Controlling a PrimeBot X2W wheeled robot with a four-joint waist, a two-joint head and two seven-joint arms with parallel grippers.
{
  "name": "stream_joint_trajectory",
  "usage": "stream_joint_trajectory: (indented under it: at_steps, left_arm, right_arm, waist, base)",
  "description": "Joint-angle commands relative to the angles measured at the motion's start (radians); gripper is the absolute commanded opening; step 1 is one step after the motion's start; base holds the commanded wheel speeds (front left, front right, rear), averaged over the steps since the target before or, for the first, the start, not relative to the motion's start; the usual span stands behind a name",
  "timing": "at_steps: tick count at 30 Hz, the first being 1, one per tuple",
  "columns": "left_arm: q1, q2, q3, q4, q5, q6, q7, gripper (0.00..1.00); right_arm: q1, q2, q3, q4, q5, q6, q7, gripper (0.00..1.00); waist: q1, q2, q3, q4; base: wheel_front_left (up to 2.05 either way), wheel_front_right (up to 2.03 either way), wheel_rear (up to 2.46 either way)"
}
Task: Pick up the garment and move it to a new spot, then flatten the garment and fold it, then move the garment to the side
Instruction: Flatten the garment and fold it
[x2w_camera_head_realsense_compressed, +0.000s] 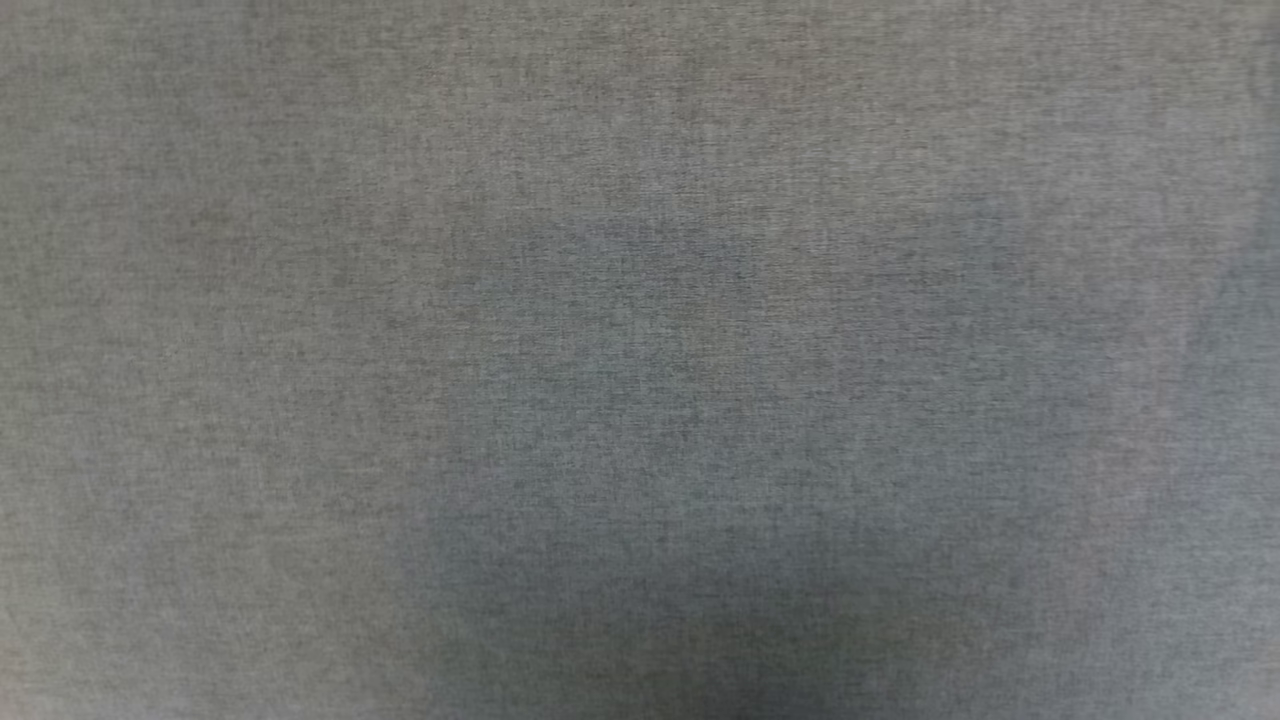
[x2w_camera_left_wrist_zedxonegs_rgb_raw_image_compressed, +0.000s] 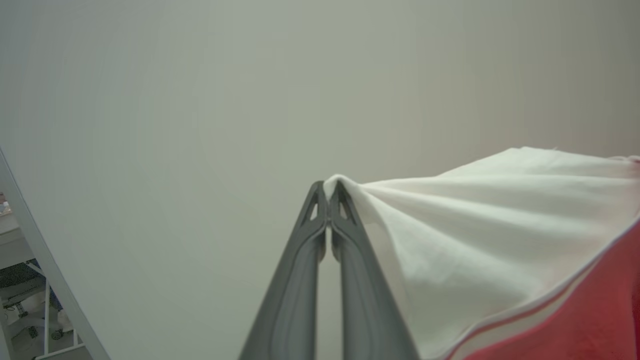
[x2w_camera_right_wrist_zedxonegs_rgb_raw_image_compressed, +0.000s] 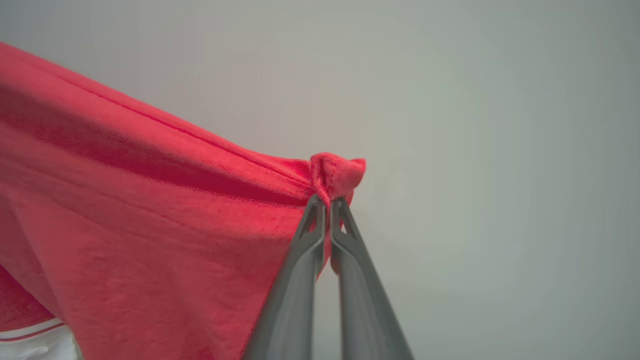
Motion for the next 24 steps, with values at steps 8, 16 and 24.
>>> stream_joint_trajectory:
  at_steps: [8, 16, 24]
  left_arm:
    - [0.207, -0.034, -0.010, -0.047, -0.053, -0.006, -0.030, 0.00]
    - [0.496, -0.073, -0.006, -0.198, -0.094, -0.007, -0.030, 0.00]
    - [0.812, -0.102, -0.017, -0.282, -0.117, -0.007, -0.030, 0.00]
  right_arm:
    - [0.073, -0.003, 0.094, 0.055, 0.019, -0.009, -0.101, 0.00]
    - [0.243, 0.012, 0.148, 0.086, 0.064, -0.009, -0.185, 0.00]
    - [0.452, 0.012, 0.170, 0.092, 0.128, -0.009, -0.224, 0.00]
  waist:
    - [-0.0002, 0.0000, -0.014, 0.043]
    - [-0.0002, 0.0000, -0.123, 0.061]
    - [-0.0002, 0.0000, -0.267, 0.079]
  base:
    - [0.00, 0.00, 0.00]
    - [0.00, 0.00, 0.00]
    - [0.00, 0.00, 0.00]
